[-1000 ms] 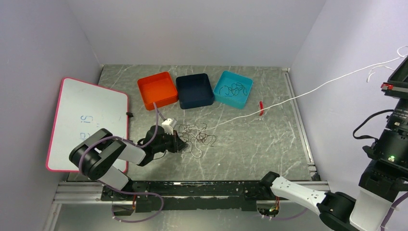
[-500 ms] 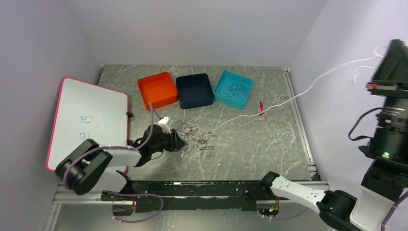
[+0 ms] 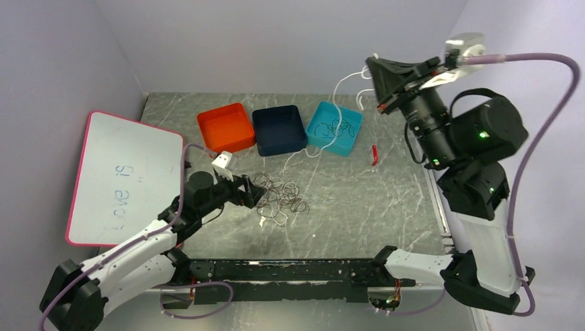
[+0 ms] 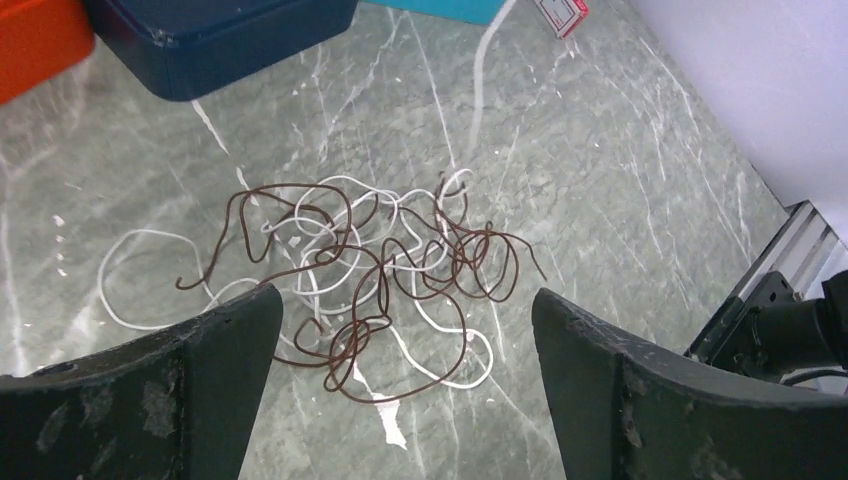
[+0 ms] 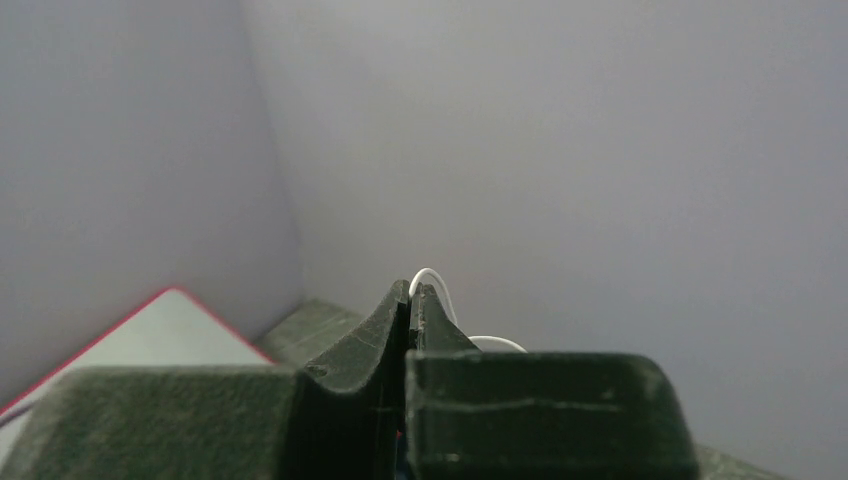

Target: Untangle the cables

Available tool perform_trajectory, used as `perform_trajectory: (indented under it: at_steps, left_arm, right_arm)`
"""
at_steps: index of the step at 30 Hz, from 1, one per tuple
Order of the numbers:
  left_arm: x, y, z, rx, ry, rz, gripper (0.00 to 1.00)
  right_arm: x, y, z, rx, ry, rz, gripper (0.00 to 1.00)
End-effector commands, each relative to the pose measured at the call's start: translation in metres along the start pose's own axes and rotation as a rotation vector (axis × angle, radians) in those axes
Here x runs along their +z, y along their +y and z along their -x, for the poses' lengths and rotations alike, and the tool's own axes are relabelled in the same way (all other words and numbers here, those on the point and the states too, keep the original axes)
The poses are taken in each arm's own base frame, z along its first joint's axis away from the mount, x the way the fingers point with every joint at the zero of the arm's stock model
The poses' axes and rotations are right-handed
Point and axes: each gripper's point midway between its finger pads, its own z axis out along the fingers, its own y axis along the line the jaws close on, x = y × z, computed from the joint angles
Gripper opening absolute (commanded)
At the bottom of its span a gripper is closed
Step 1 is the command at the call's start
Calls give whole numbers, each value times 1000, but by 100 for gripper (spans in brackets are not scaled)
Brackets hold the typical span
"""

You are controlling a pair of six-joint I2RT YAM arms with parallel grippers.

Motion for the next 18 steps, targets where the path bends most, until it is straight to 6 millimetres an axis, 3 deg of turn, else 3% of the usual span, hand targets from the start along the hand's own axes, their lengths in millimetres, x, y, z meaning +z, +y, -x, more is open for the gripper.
perform_trajectory:
  at_steps: [1, 8, 14, 18]
  left_arm:
    - [-14, -8, 21, 101, -16, -13, 100]
    - [-20, -34, 62, 237, -76, -98, 97]
    - [-12, -50, 90, 369, -99, -157, 97]
    - [7, -64, 90, 415, -78, -250, 97]
  right_arm:
    - [-1, 32, -6, 69, 30, 161, 0]
    - [12, 61, -28, 117, 96, 277, 0]
    - [13, 80, -38, 147, 122, 367, 0]
    - [12, 84, -34, 162, 112, 394, 0]
